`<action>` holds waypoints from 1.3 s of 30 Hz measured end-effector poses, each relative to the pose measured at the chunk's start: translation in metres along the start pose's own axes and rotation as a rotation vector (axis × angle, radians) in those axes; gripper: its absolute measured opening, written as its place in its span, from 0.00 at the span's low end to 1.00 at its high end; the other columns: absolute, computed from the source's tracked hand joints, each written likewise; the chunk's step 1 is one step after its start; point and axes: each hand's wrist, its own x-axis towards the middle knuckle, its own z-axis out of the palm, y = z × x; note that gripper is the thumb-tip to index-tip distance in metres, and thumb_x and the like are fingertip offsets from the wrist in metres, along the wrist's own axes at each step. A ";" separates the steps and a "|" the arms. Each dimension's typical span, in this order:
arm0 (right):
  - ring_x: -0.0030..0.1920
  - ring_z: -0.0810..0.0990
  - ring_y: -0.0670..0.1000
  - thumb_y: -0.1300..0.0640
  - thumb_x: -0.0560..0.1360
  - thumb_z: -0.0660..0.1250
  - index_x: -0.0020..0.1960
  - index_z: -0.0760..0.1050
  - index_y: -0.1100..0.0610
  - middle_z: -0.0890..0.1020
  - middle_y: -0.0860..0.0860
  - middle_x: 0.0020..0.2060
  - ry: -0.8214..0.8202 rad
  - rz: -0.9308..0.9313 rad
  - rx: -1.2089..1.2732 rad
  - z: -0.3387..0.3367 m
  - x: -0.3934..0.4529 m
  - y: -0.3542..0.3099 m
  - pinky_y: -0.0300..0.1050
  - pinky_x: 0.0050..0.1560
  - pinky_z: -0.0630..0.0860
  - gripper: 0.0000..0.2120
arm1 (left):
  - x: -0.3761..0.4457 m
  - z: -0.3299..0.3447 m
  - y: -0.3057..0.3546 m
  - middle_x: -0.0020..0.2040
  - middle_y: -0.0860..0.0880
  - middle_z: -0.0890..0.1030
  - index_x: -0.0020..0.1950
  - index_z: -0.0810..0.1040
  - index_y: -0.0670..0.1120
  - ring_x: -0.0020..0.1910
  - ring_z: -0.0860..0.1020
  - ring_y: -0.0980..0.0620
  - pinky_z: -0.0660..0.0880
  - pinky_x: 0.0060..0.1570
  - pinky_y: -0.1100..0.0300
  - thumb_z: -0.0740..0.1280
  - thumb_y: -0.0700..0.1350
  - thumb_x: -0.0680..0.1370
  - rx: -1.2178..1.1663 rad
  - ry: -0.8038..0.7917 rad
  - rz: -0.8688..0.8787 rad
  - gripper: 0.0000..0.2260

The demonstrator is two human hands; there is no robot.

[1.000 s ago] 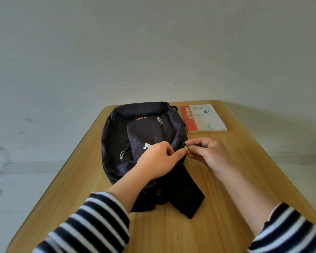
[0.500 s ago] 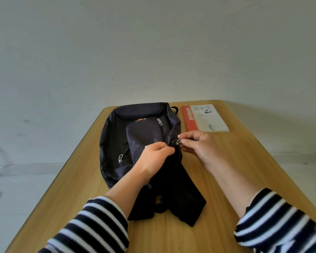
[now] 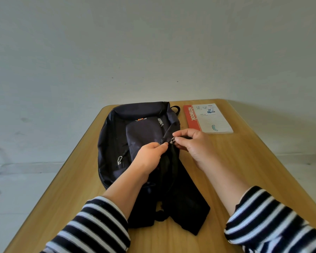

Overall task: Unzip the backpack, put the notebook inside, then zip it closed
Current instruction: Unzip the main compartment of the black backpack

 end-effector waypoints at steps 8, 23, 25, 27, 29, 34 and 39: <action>0.39 0.81 0.47 0.69 0.72 0.67 0.40 0.81 0.53 0.82 0.51 0.40 0.039 0.031 0.004 0.000 0.010 0.003 0.39 0.45 0.79 0.11 | 0.001 -0.001 0.010 0.34 0.47 0.75 0.40 0.74 0.44 0.32 0.75 0.50 0.73 0.34 0.59 0.63 0.59 0.76 0.146 0.065 0.004 0.18; 0.34 0.80 0.46 0.70 0.71 0.68 0.41 0.81 0.57 0.82 0.52 0.36 0.154 0.117 0.001 0.002 0.029 0.011 0.32 0.38 0.78 0.09 | 0.031 -0.006 -0.005 0.26 0.50 0.68 0.27 0.65 0.47 0.27 0.68 0.51 0.66 0.35 0.57 0.65 0.48 0.76 0.304 0.127 0.070 0.19; 0.34 0.80 0.46 0.70 0.71 0.68 0.40 0.81 0.56 0.82 0.52 0.36 0.164 0.126 -0.009 0.003 0.032 0.013 0.33 0.38 0.78 0.10 | 0.031 -0.006 -0.006 0.26 0.49 0.67 0.27 0.65 0.46 0.28 0.68 0.50 0.66 0.36 0.57 0.65 0.48 0.76 0.301 0.126 0.069 0.19; 0.34 0.80 0.46 0.70 0.71 0.67 0.41 0.81 0.57 0.82 0.52 0.36 0.179 0.130 -0.016 0.003 0.036 0.013 0.32 0.38 0.78 0.09 | 0.032 -0.006 -0.007 0.27 0.49 0.68 0.28 0.65 0.46 0.30 0.68 0.49 0.66 0.36 0.56 0.65 0.48 0.76 0.302 0.122 0.071 0.18; 0.33 0.79 0.45 0.70 0.71 0.67 0.42 0.82 0.58 0.82 0.52 0.36 0.194 0.131 -0.021 0.004 0.038 0.013 0.32 0.38 0.78 0.09 | 0.032 -0.007 -0.008 0.28 0.48 0.68 0.29 0.65 0.46 0.32 0.69 0.48 0.66 0.37 0.56 0.65 0.48 0.77 0.293 0.118 0.072 0.18; 0.33 0.79 0.45 0.69 0.71 0.67 0.44 0.82 0.60 0.82 0.51 0.35 0.225 0.127 -0.032 0.006 0.046 0.013 0.30 0.37 0.78 0.08 | 0.034 -0.008 -0.010 0.30 0.46 0.70 0.29 0.66 0.46 0.34 0.71 0.47 0.68 0.38 0.55 0.65 0.49 0.76 0.272 0.105 0.067 0.17; 0.34 0.80 0.44 0.68 0.72 0.68 0.44 0.82 0.58 0.82 0.50 0.36 0.269 0.096 -0.065 0.006 0.054 0.014 0.34 0.41 0.78 0.08 | 0.035 -0.007 -0.011 0.31 0.45 0.72 0.30 0.69 0.45 0.34 0.72 0.46 0.69 0.38 0.55 0.64 0.49 0.77 0.266 0.099 0.072 0.16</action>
